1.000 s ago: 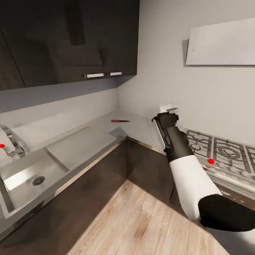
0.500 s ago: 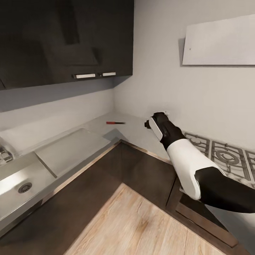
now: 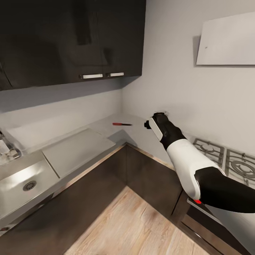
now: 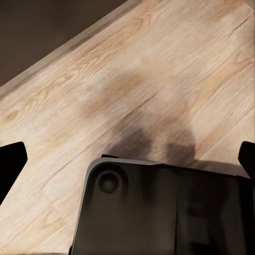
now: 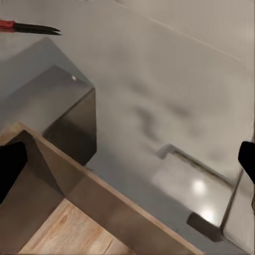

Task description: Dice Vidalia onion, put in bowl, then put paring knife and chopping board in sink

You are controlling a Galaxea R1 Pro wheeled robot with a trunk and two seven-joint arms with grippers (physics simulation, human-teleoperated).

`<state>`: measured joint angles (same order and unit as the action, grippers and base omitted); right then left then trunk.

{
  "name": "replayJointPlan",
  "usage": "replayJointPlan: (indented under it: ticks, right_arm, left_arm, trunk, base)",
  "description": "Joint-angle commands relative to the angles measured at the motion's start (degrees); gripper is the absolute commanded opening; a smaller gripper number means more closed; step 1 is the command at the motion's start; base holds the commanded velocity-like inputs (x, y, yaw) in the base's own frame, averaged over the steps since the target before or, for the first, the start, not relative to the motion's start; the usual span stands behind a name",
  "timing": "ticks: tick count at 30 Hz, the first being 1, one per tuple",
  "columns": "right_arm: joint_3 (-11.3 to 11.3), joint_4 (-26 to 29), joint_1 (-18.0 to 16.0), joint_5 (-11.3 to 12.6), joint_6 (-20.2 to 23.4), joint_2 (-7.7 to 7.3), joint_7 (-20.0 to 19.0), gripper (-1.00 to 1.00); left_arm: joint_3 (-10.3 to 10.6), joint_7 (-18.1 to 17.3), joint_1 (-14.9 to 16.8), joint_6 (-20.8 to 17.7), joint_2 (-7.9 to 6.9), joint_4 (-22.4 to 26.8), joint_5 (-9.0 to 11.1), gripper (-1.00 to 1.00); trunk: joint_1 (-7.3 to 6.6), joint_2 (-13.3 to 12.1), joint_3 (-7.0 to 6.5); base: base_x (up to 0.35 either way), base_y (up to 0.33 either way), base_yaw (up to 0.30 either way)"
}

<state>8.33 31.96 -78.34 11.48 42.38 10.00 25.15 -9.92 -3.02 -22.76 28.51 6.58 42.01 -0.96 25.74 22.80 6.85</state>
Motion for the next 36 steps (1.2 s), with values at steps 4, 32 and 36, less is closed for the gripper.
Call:
replayJointPlan:
  ticks: [4, 32, 36]
  right_arm:
    - [0.2, -0.04, -0.06, 0.47, 0.16, 0.0, 0.43, 1.0]
    - [0.2, 0.04, -0.06, 0.47, -0.1, 0.0, 0.35, 1.0]
    - [0.2, 0.04, -0.06, 0.45, -0.1, 0.0, 0.4, 1.0]
  left_arm:
    - [-0.28, -0.32, -0.01, 0.05, 0.08, 0.09, -0.1, 1.0]
    - [-0.28, -0.43, -0.01, 0.08, 0.03, -0.17, -0.13, 1.0]
    - [-0.21, -0.33, -0.01, 0.0, 0.02, -0.33, -0.13, 1.0]
  trunk:
    - [0.04, 0.12, 0.12]
    - [0.04, 0.12, 0.12]
    - [0.04, 0.12, 0.12]
  base:
    - [0.004, -0.003, 0.282]
    - [0.058, -0.058, 0.041]
    - [0.013, -0.013, 0.0]
